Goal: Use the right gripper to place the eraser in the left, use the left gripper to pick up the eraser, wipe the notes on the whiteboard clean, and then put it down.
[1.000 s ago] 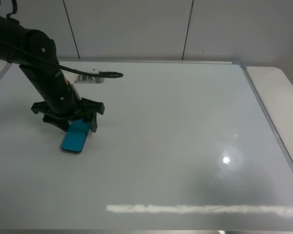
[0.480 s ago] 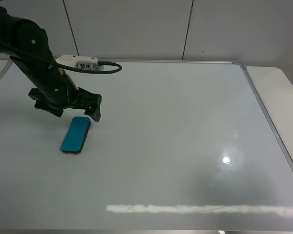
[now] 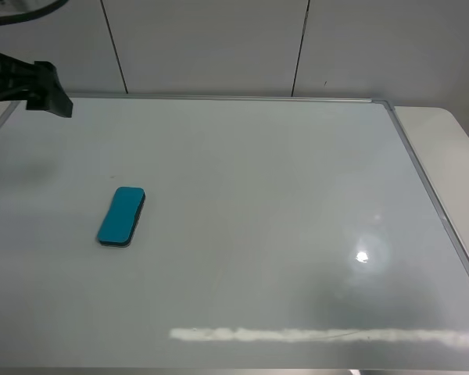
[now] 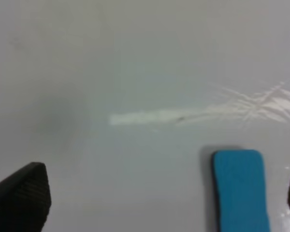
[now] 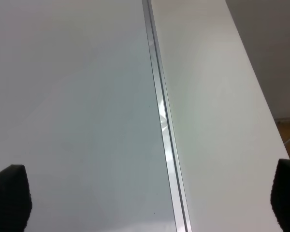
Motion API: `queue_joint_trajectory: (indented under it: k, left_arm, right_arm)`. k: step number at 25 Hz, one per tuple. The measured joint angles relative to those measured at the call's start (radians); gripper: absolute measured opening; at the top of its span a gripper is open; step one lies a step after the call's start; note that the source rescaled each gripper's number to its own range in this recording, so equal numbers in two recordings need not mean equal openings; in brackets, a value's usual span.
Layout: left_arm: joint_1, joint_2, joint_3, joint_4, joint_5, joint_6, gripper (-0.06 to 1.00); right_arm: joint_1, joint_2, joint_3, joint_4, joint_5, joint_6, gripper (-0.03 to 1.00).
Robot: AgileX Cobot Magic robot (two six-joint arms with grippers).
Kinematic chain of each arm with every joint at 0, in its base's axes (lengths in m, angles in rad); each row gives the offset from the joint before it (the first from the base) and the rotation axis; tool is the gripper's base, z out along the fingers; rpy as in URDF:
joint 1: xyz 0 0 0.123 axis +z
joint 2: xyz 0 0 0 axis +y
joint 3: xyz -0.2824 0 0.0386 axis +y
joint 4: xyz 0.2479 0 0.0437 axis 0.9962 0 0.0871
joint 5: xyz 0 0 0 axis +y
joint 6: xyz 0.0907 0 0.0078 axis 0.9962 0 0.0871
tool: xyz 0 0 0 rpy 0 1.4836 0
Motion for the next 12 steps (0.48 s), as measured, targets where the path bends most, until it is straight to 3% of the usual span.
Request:
queue_joint_trajectory:
  k: [5, 12]
  left_arm:
    - [0.086, -0.281, 0.115, 0.000, 0.015, 0.033, 1.00]
    - [0.183, -0.651, 0.154, -0.016, 0.123, 0.047, 1.00]
  right_arm:
    - [0.000, 0.000, 0.000, 0.000, 0.000, 0.000, 1.00]
    - [0.000, 0.000, 0.000, 0.000, 0.000, 0.000, 1.00]
